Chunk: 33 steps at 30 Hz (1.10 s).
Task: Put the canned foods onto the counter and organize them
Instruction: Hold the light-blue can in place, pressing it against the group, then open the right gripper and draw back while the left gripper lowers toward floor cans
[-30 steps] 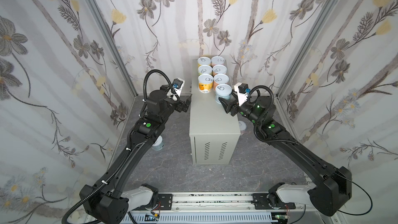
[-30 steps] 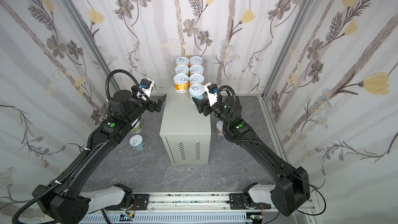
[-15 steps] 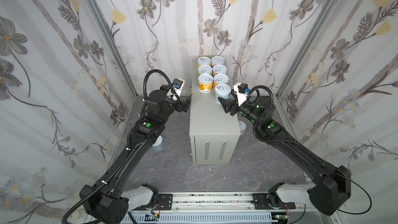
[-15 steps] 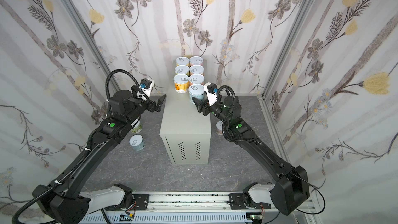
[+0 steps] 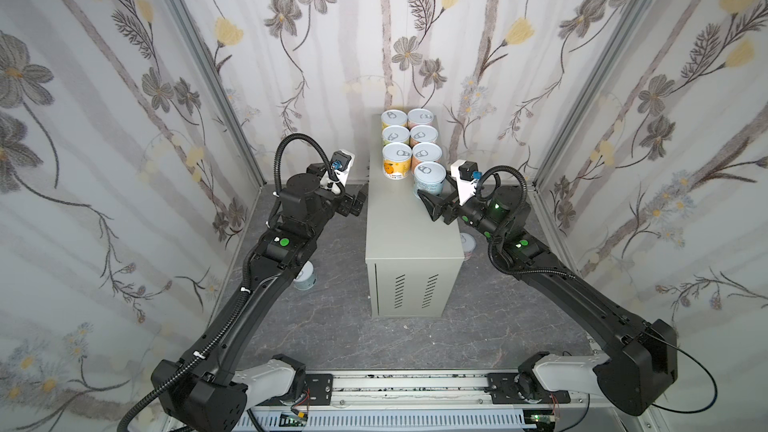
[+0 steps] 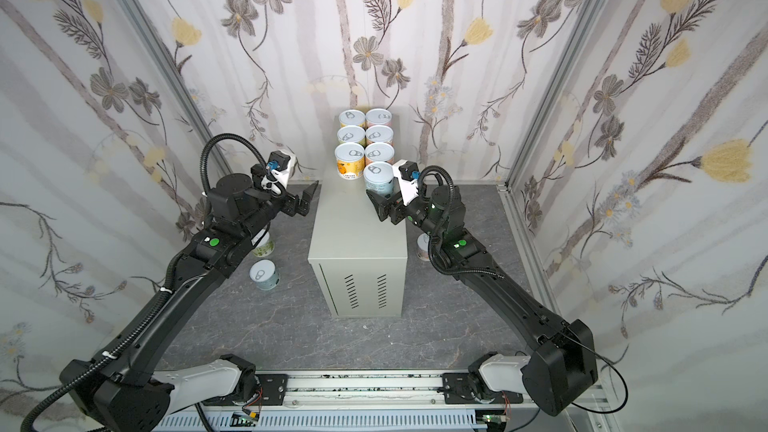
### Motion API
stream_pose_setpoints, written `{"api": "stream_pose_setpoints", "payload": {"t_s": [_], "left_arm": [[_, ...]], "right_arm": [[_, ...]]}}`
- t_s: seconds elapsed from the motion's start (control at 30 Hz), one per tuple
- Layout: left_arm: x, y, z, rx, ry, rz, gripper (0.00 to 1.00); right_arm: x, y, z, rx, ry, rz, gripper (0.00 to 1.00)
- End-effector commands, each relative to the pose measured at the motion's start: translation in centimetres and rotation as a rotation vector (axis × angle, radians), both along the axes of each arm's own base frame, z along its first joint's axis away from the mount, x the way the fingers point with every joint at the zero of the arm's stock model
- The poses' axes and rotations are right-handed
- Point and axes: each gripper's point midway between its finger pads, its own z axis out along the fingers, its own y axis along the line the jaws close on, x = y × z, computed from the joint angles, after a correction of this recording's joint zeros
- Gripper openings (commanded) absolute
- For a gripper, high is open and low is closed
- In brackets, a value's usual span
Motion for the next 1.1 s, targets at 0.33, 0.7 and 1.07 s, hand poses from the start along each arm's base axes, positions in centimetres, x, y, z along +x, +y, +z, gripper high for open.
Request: {"api": "stream_pose_setpoints", "payload": {"t_s": [0.33, 0.7, 1.07], "left_arm": [[-1.0, 4.7, -2.1, -0.172, 0.112, 0.187, 1.0], [-2.9, 10.4, -11.8, -0.329, 0.367, 0.497, 1.0], [-5.2, 14.5, -21.4, -0.482, 0.616, 0.746, 1.0]], "right_arm": [[-0.7, -0.7, -2.4, -0.083, 0.068, -0.009, 1.0], [-4.4, -3.1, 1.8, -0.062, -0.035, -0.003, 1.0], [-7.2, -5.4, 4.0, -0.091, -0.096, -0.019, 1.0]]}}
